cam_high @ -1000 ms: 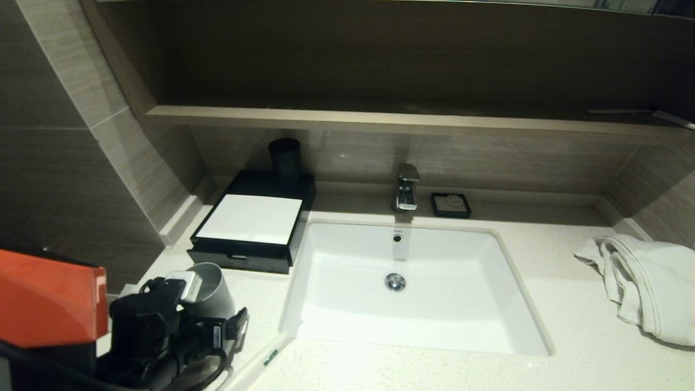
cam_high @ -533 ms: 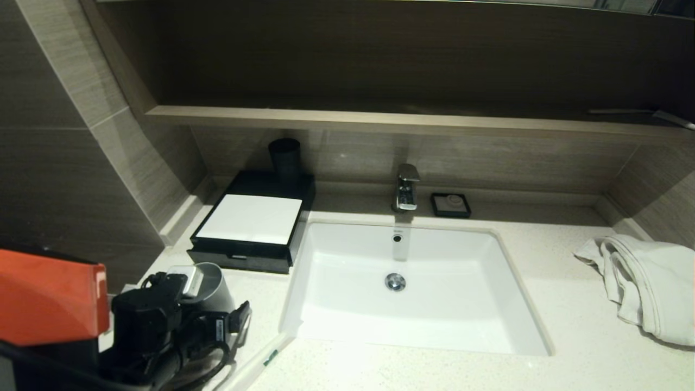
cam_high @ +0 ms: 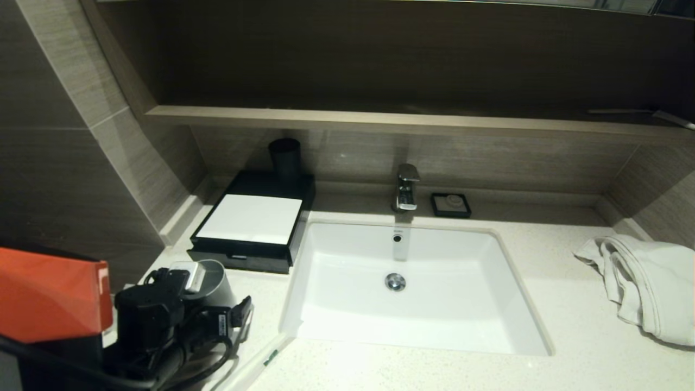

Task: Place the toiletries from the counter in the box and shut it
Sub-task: Pick up the cup

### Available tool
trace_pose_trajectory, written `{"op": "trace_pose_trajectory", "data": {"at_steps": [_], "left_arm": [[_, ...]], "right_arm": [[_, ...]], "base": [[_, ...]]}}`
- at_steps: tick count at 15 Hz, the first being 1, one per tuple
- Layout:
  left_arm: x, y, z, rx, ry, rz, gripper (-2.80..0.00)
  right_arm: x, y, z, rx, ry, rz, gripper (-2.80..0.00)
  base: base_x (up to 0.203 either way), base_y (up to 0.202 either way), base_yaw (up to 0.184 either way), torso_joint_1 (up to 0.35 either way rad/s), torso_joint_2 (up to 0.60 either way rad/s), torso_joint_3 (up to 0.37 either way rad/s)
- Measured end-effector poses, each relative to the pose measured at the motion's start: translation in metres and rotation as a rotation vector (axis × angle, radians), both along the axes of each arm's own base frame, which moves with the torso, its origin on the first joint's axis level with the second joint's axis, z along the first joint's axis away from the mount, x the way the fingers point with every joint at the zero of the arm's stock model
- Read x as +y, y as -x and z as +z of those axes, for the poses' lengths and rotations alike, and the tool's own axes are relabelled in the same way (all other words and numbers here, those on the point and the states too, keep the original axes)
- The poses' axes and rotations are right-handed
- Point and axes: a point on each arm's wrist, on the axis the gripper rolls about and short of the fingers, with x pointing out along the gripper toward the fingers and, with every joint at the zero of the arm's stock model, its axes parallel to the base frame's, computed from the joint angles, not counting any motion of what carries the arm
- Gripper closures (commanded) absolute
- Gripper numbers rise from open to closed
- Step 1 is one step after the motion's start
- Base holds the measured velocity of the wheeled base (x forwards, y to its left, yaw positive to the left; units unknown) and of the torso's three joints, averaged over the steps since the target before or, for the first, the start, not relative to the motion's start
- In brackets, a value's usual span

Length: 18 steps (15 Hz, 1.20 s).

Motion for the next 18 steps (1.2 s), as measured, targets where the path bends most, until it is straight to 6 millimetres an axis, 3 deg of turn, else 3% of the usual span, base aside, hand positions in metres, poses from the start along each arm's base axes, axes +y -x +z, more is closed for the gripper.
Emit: {"op": "trace_pose_trajectory", "data": {"at_steps": [6,7,18], "left_arm": [[-0.0005,-0.0023,-0.0015,0.001,0.0,0.001,-2.8],[-0.0005,-0.0025,-0.0015,0.001,0.0,0.001,0.0],[0.0057,-0.0032,0.0017,-0.011,-0.001,0.024,0.0]], "right_arm": [[0.0,0.0,0.0,0.0,0.0,0.0,0.0],[0.0,0.0,0.0,0.0,0.0,0.0,0.0],[0.0,0.0,0.0,0.0,0.0,0.0,0.0]], "base": [[0.0,0.0,0.0,0.0,0.0,0.0],[0.0,0.0,0.0,0.0,0.0,0.0],[0.0,0.0,0.0,0.0,0.0,0.0]]}}
